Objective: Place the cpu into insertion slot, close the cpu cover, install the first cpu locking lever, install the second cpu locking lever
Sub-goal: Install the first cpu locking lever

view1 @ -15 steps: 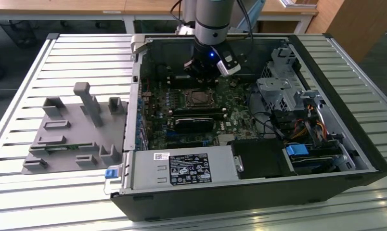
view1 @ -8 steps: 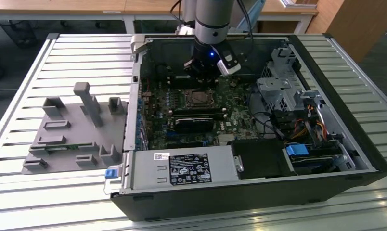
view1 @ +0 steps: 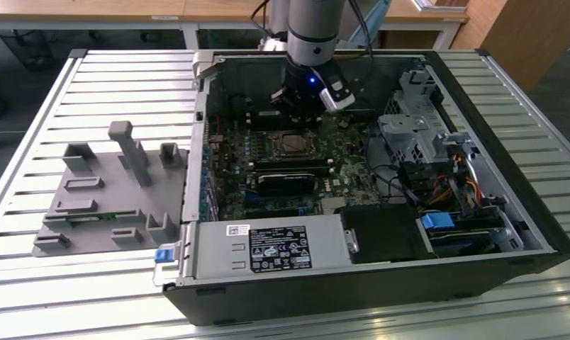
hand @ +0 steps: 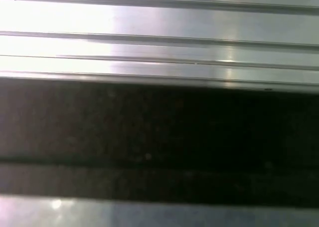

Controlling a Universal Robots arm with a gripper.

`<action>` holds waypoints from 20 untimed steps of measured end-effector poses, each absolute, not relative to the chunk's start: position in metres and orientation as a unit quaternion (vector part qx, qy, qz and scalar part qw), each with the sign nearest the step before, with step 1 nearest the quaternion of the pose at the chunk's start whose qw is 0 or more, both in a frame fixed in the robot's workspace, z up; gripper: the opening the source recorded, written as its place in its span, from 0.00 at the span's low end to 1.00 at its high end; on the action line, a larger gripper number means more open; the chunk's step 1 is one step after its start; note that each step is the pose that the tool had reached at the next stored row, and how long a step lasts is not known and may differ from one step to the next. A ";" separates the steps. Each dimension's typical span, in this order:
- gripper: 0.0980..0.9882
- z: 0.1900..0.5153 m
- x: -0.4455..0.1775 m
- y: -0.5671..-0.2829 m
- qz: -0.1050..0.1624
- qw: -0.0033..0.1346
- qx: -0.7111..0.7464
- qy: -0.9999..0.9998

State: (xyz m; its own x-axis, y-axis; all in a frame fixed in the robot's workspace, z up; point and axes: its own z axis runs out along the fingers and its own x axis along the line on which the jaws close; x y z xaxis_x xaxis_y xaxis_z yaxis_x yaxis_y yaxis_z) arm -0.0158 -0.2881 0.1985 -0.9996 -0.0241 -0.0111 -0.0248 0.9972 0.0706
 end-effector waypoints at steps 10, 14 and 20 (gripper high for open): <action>0.01 0.200 -0.016 -0.288 0.032 0.005 -0.012 0.999; 0.01 0.199 -0.016 -0.288 0.026 0.005 -0.012 1.000; 0.01 0.196 -0.015 -0.288 0.016 0.004 -0.012 1.000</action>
